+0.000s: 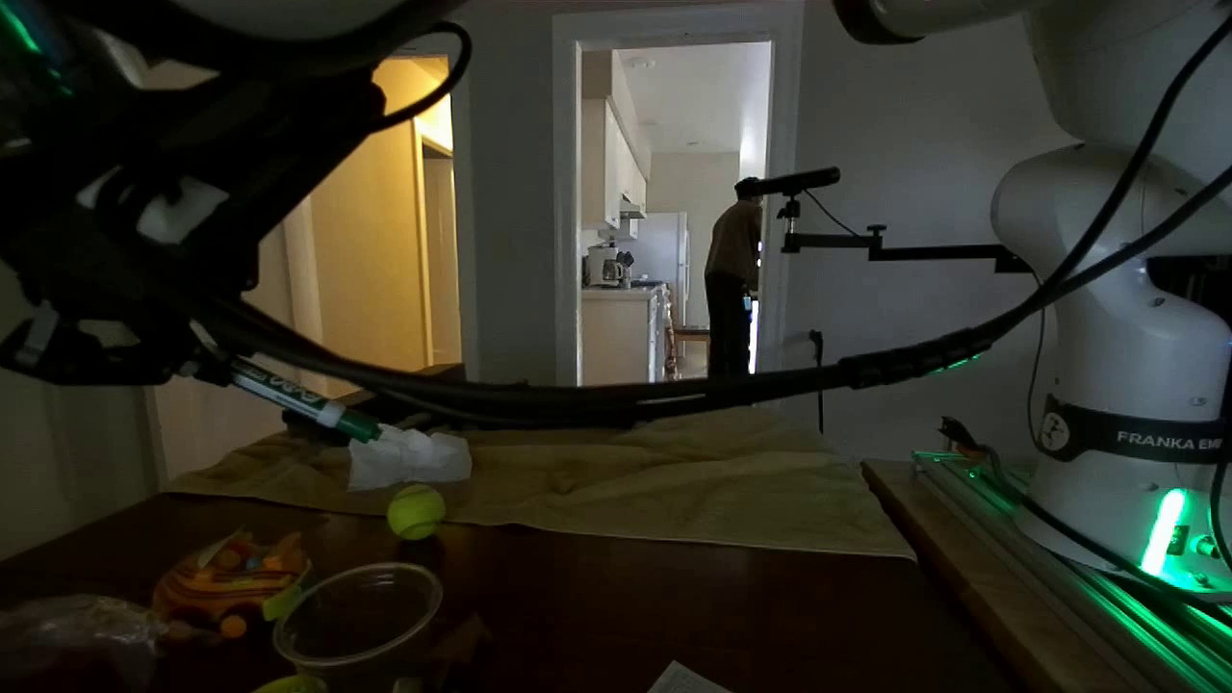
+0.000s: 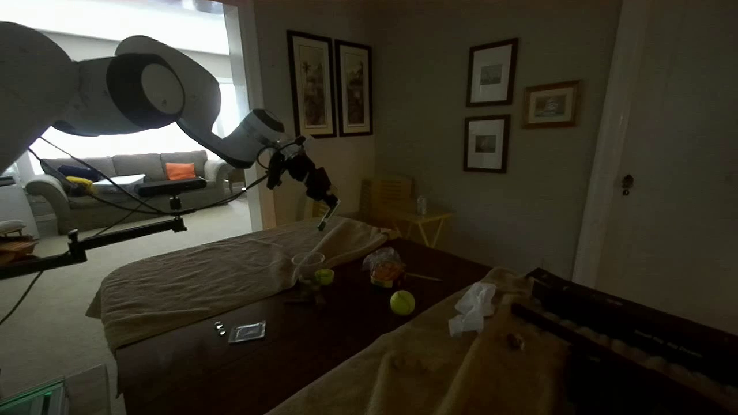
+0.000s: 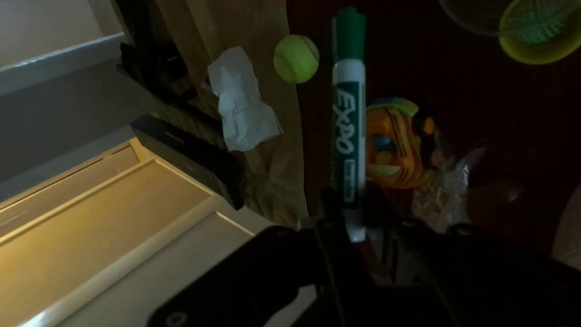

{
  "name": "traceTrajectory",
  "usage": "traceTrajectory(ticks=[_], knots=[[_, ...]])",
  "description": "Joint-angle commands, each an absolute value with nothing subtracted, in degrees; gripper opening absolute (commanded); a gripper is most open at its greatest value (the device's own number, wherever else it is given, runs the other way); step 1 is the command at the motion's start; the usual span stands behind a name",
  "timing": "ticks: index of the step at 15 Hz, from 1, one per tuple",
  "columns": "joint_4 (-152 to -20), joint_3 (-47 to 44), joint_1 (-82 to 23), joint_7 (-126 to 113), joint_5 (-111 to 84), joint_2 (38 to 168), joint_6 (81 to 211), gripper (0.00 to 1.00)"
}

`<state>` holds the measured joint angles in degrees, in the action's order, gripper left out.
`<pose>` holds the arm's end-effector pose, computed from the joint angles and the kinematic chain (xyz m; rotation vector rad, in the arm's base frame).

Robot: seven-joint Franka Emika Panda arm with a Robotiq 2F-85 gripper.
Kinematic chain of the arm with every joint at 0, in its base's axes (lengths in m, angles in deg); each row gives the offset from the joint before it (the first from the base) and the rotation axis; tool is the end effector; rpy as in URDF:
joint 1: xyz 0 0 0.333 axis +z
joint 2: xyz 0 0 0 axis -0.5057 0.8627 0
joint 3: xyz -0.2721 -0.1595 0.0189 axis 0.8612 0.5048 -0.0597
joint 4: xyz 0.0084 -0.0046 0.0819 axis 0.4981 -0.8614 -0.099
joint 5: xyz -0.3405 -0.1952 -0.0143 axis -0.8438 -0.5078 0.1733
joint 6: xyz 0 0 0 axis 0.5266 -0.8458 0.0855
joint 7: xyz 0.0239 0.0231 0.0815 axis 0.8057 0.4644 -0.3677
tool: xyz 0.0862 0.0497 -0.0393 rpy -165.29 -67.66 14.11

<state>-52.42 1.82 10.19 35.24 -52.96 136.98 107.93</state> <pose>0.6513 0.3883 0.3303 2.3365 -0.0285 0.4609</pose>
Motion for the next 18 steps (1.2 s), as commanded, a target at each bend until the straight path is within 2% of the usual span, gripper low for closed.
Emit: traceTrajectory(ticks=[1,4,5,12,18], knots=[[-52.40,1.55,9.86,34.98,-52.80,136.93,109.81,0.20],[-52.40,0.97,9.05,34.67,-52.76,136.88,112.47,0.20],[-52.40,0.93,8.98,34.63,-52.75,136.88,112.55,0.05],[-46.64,2.43,16.20,40.29,-53.80,139.89,97.19,0.05],[-46.39,5.39,21.34,41.12,-58.88,141.87,94.25,0.05]])
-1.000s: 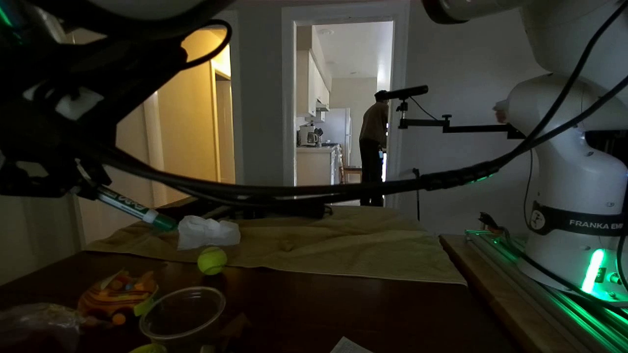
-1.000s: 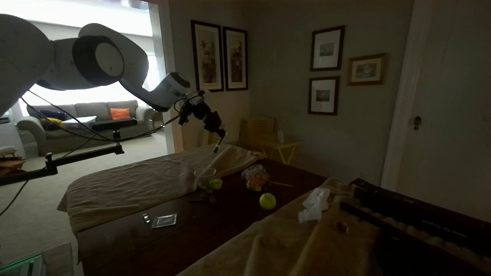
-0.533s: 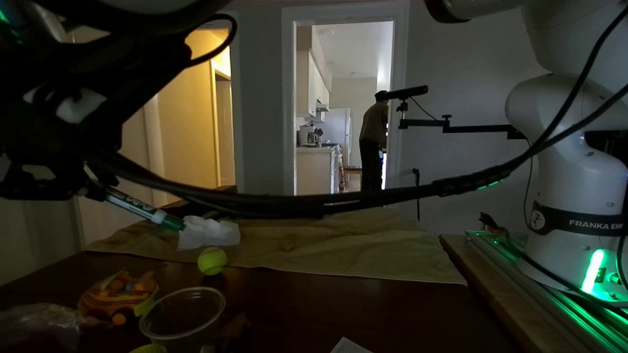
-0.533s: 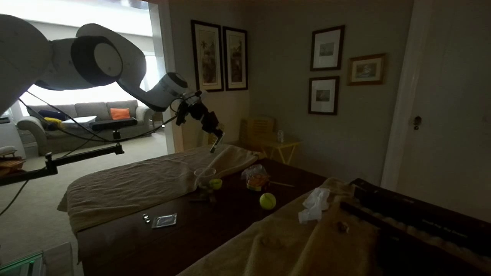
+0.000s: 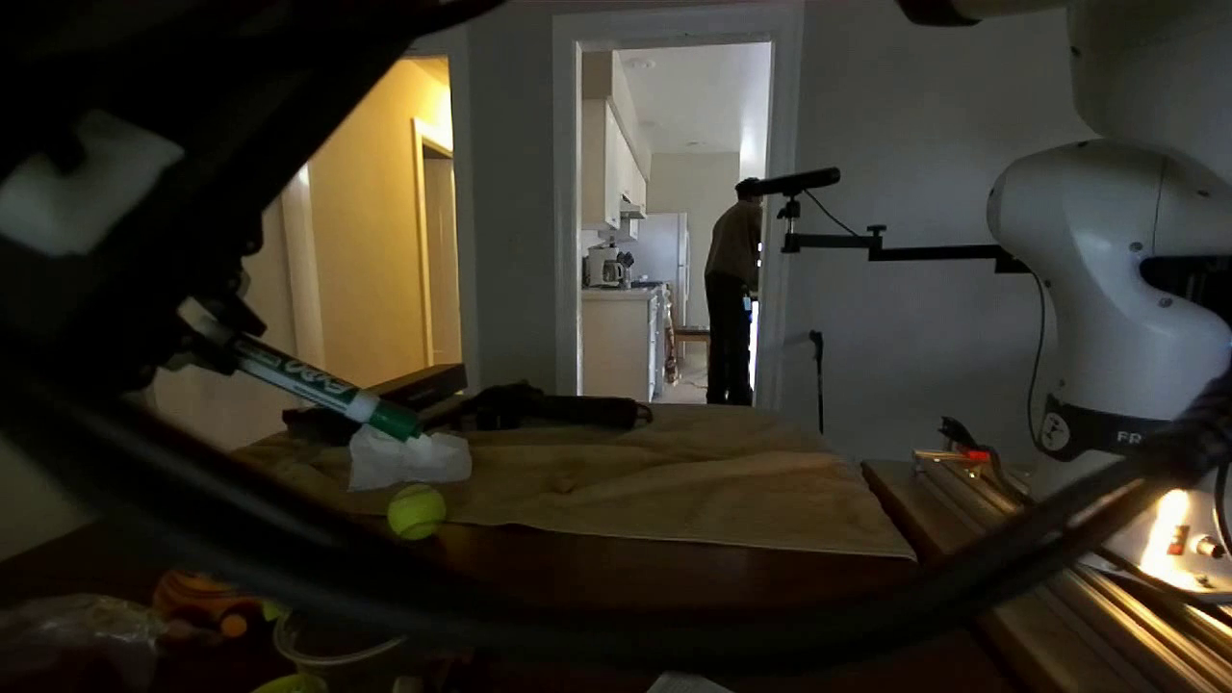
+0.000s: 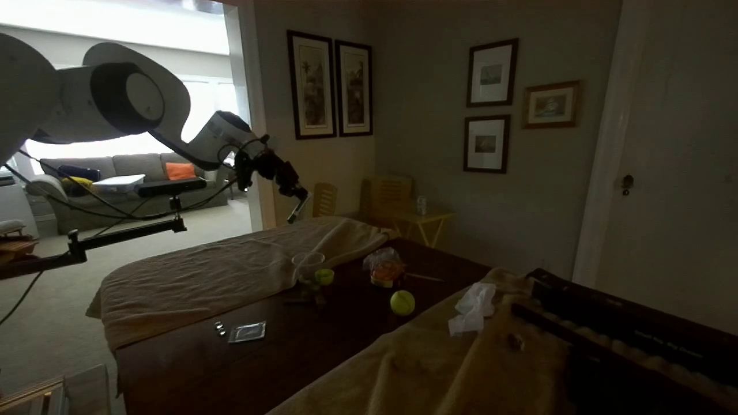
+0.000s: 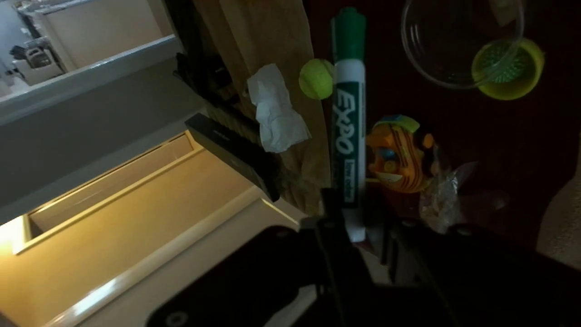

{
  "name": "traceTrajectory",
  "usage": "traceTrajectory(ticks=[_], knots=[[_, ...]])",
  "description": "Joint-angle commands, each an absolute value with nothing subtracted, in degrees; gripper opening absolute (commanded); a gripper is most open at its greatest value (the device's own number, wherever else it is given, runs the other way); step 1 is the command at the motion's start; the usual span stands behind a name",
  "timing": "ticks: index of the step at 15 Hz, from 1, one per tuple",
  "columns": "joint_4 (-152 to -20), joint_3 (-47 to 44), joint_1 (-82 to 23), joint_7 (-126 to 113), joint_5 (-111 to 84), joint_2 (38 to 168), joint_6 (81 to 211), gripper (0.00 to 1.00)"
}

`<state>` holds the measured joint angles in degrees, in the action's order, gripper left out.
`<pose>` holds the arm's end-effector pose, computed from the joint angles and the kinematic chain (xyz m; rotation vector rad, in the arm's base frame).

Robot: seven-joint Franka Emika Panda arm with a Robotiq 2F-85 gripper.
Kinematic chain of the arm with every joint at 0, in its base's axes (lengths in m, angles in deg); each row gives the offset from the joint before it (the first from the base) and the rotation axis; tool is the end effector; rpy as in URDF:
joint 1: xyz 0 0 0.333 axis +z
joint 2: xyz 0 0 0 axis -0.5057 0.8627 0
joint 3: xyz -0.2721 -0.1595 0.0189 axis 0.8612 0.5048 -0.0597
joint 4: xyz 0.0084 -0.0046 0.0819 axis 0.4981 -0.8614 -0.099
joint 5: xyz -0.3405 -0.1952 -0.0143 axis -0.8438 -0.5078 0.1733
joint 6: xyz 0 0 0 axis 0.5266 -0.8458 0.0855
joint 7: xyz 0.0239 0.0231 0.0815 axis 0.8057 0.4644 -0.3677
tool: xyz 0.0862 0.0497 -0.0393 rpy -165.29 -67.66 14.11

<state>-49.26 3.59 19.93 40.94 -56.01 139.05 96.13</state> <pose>0.5842 0.4606 0.3318 2.1851 -0.0703 0.5047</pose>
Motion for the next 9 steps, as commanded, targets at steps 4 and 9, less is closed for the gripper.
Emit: traceTrajectory(ticks=[4,9], knots=[[-46.74,7.18,21.81,38.29,-60.70,142.77,94.35,0.05],[-40.54,7.24,20.90,37.72,-64.65,147.53,87.74,0.05]])
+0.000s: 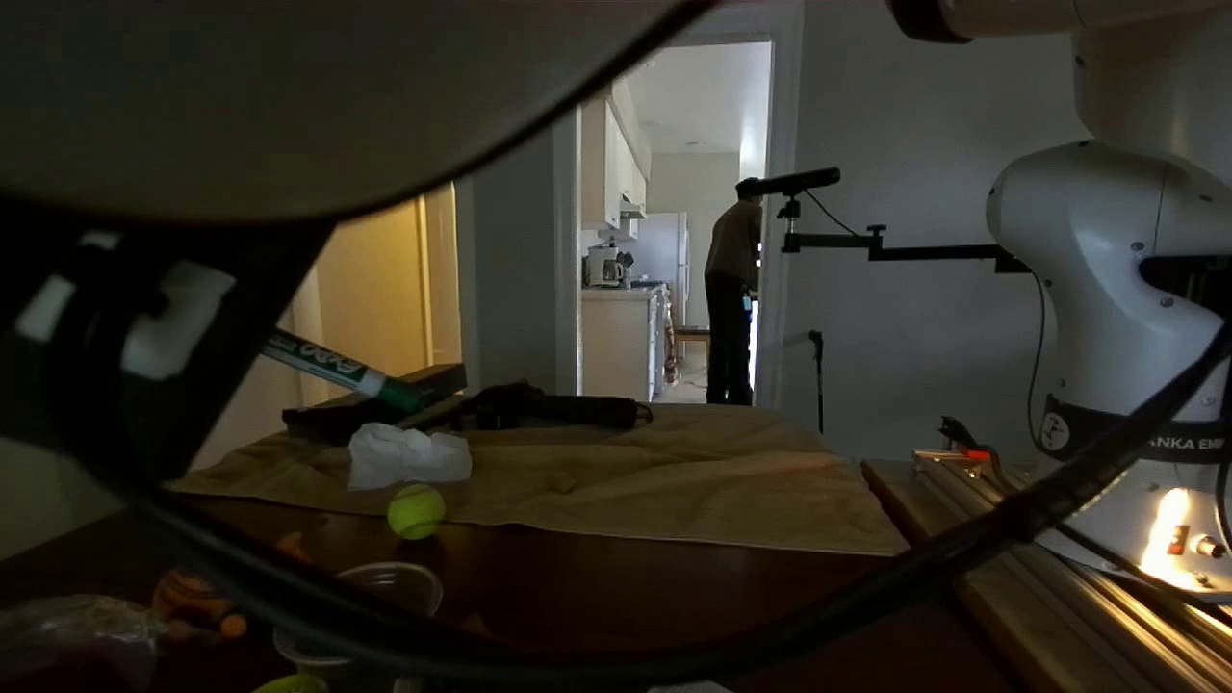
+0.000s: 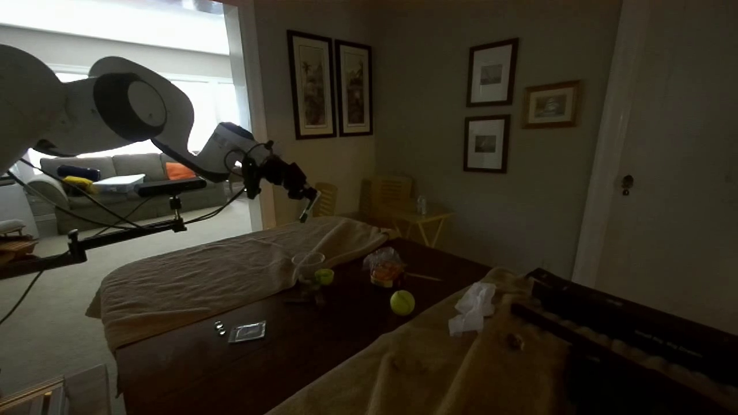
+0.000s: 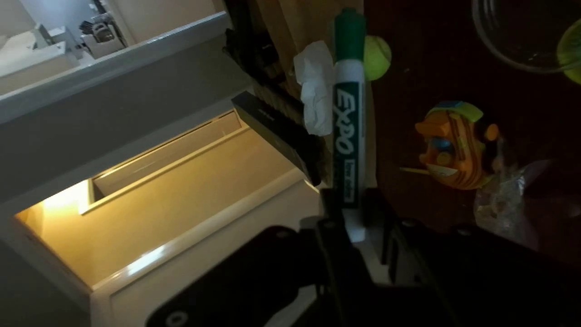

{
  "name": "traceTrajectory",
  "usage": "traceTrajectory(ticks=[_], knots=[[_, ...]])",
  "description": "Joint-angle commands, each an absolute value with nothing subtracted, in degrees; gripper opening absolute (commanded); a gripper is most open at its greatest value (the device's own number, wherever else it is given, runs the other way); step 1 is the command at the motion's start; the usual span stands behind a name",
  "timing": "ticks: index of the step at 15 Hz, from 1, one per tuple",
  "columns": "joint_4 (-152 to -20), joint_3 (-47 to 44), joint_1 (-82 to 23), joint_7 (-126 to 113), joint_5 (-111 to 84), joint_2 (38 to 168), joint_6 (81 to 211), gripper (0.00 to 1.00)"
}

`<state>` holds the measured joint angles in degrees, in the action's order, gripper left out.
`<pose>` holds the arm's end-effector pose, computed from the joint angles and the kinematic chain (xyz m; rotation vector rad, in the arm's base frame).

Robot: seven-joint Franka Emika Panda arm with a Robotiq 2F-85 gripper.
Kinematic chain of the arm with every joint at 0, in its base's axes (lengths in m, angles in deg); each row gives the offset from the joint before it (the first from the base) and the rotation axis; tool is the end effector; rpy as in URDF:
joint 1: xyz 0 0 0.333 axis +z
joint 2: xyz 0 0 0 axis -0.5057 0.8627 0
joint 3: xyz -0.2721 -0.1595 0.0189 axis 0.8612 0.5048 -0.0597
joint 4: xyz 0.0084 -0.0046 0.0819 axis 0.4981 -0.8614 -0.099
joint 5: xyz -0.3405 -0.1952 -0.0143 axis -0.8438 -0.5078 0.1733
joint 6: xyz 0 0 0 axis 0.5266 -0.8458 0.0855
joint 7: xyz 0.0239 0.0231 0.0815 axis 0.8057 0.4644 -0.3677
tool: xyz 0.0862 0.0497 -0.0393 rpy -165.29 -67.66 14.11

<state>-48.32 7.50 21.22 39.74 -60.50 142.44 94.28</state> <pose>0.5966 0.4457 0.3128 2.0273 -0.0589 0.5355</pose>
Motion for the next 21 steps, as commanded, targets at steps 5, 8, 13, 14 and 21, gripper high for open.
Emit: traceTrajectory(ticks=[5,8,13,14,21], knots=[[-33.56,7.19,20.39,39.09,-69.63,152.32,82.88,0.05],[-32.53,8.58,20.47,37.77,-69.27,152.89,86.85,0.05],[-32.91,8.50,20.08,37.26,-70.70,152.39,102.48,0.05],[-32.80,8.62,20.03,37.04,-70.28,152.37,103.60,0.05],[-28.95,9.49,20.85,38.60,-68.43,155.12,97.80,0.05]])
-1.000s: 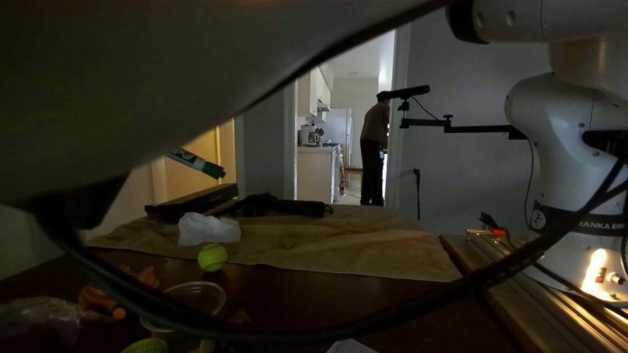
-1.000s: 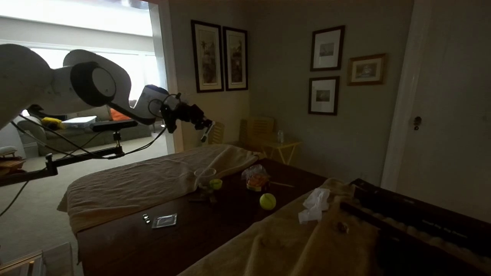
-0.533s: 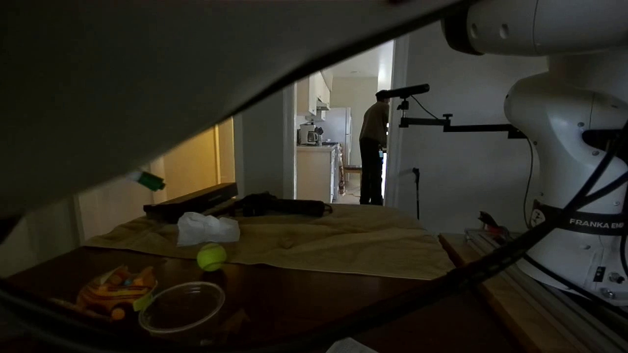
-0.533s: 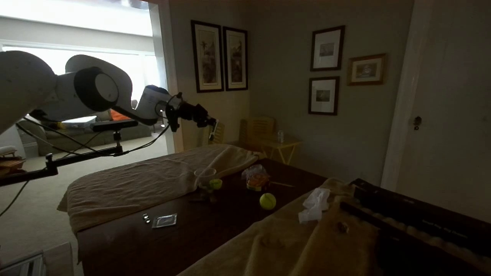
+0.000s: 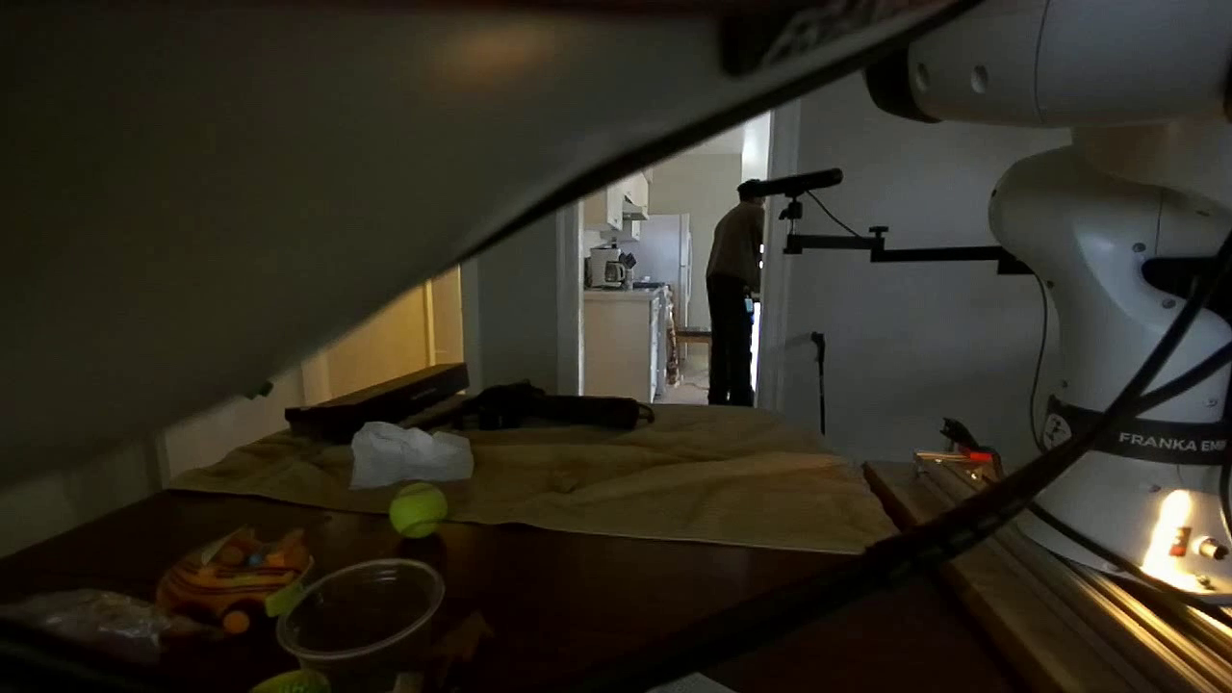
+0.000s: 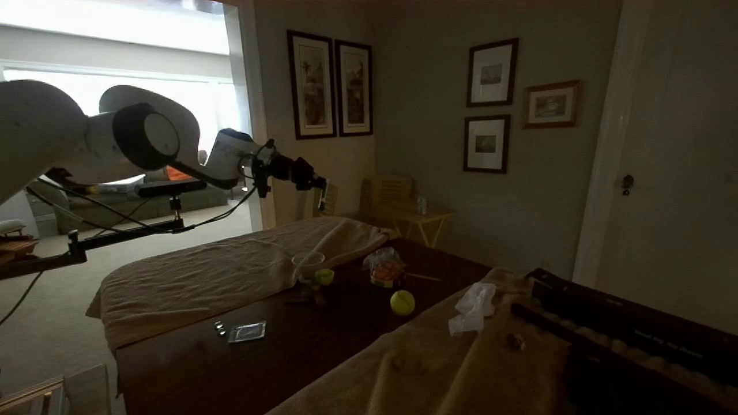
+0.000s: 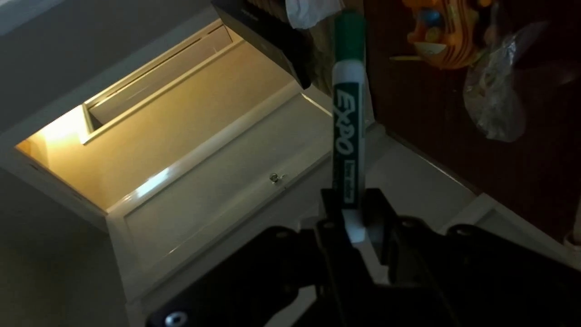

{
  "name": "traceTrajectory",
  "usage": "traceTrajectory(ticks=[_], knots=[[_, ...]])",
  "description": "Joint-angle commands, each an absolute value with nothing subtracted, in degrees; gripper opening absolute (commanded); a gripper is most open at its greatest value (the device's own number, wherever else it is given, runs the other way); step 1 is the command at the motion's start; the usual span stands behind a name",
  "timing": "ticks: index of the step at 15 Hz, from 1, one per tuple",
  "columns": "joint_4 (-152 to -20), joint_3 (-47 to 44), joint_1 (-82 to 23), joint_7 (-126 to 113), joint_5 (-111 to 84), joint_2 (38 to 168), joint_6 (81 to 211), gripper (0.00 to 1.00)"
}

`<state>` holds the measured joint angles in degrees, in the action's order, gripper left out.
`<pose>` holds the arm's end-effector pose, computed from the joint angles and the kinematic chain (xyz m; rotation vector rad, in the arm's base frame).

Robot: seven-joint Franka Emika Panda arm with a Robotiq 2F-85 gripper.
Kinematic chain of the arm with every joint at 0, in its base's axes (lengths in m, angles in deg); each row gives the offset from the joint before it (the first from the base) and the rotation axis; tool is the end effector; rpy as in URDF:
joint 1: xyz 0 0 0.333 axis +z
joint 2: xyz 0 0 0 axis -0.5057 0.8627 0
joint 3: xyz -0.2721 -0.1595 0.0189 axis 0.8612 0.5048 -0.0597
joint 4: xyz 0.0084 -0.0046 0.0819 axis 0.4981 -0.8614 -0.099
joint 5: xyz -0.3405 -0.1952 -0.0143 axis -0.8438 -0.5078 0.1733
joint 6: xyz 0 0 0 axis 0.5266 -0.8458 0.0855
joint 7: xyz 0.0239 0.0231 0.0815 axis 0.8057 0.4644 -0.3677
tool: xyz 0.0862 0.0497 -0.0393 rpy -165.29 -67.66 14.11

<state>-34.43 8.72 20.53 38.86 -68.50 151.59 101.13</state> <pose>0.6238 0.4806 0.3168 1.9712 0.0249 0.8211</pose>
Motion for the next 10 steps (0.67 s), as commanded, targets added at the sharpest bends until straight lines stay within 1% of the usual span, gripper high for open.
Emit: traceTrajectory(ticks=[1,4,7,10], knots=[[-28.08,9.49,20.84,38.74,-68.25,155.66,96.82,0.05],[-26.04,8.71,20.38,38.97,-67.13,156.92,95.37,0.05],[-24.51,7.59,19.18,40.51,-66.25,158.50,98.56,0.05],[-23.25,6.46,18.39,41.18,-65.75,159.81,99.12,0.05]])
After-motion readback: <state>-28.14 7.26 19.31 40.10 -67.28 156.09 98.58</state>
